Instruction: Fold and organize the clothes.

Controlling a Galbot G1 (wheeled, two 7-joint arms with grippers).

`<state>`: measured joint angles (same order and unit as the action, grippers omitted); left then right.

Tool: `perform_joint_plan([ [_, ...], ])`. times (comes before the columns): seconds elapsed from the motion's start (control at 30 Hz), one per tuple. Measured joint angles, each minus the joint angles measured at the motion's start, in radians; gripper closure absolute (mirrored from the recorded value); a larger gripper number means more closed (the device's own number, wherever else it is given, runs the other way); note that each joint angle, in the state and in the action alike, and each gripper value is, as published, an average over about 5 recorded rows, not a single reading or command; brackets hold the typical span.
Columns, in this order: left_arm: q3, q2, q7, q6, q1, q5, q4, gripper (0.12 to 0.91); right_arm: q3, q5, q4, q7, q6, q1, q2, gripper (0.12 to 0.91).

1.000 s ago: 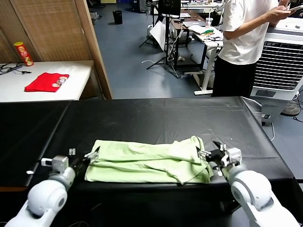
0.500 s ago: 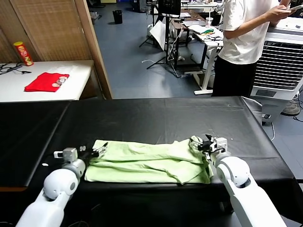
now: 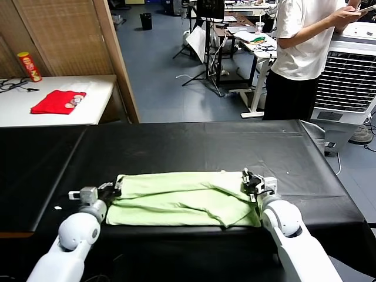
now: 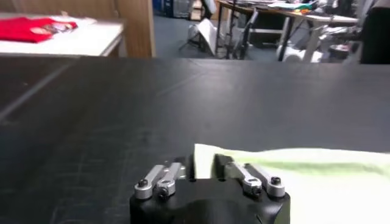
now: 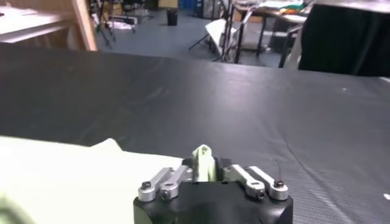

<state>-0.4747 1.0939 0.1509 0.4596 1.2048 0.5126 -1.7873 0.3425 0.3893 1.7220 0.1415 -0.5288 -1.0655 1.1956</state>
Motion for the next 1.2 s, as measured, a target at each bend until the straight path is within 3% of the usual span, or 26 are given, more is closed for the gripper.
perform_joint_plan([
  [0.13,-0.007,0.006,-0.005,0.001,0.009,-0.011,-0.013,0.903,0.009,0.021,0.017,-0.004,0.0,-0.017,0.001,0.837],
  [0.27,-0.019,0.006,-0.013,0.003,0.015,-0.018,-0.031,0.895,0.023,0.024,0.048,-0.025,-0.005,-0.036,-0.013,0.685],
  [0.37,-0.033,-0.002,-0.013,0.005,0.026,-0.009,-0.049,0.803,0.038,0.029,0.09,-0.034,-0.008,-0.055,-0.029,0.518],
  [0.53,-0.07,-0.015,-0.009,0.006,0.064,0.027,-0.095,0.51,0.068,0.036,0.178,-0.04,-0.009,-0.099,-0.054,0.274],
  [0.6,-0.088,-0.013,-0.009,0.006,0.086,0.05,-0.114,0.394,0.077,0.038,0.21,-0.041,-0.009,-0.117,-0.059,0.24],
  [0.73,-0.127,0.002,-0.009,0.007,0.141,0.109,-0.159,0.249,0.083,0.039,0.256,-0.043,-0.008,-0.143,-0.06,0.228],
  [1.1,-0.165,0.059,-0.035,-0.012,0.27,0.117,-0.218,0.233,0.078,0.039,0.301,-0.048,-0.006,-0.169,-0.056,0.227],
  [1.2,-0.165,0.078,-0.043,-0.024,0.285,0.107,-0.206,0.268,0.083,0.038,0.311,-0.05,-0.005,-0.181,-0.06,0.227],
])
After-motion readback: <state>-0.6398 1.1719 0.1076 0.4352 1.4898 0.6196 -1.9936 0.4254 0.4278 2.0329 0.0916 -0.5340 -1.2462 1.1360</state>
